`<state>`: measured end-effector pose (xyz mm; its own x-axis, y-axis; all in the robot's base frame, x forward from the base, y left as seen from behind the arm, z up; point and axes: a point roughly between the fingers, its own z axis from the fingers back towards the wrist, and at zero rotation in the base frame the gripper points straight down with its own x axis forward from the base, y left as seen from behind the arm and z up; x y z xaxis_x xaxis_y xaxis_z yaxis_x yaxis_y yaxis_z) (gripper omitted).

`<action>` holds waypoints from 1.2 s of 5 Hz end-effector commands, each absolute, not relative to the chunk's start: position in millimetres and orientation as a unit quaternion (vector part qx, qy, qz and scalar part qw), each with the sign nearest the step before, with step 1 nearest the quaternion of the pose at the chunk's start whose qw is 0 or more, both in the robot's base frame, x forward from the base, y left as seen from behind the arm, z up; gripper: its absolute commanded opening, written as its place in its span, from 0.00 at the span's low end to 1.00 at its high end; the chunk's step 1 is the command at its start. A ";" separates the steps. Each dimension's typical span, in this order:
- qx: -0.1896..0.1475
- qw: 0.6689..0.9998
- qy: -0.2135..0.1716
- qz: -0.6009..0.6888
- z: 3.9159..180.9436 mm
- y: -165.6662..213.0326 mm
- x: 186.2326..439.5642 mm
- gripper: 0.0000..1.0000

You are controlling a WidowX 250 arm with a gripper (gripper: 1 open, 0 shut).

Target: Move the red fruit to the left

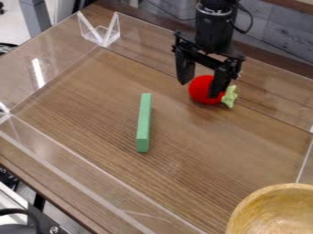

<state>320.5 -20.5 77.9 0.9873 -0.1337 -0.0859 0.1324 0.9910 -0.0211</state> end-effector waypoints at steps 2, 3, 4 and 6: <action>-0.002 0.995 -0.001 -0.100 84.7 -17.8 343.4 1.00; -0.001 0.994 -0.007 -0.111 81.2 -15.1 347.5 1.00; -0.004 0.993 -0.013 -0.113 78.5 -11.8 350.9 1.00; -0.009 0.992 -0.027 -0.119 76.9 -7.8 356.4 1.00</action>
<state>346.9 -10.9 61.0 0.9712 -0.2383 -0.0026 0.2381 0.9710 -0.0231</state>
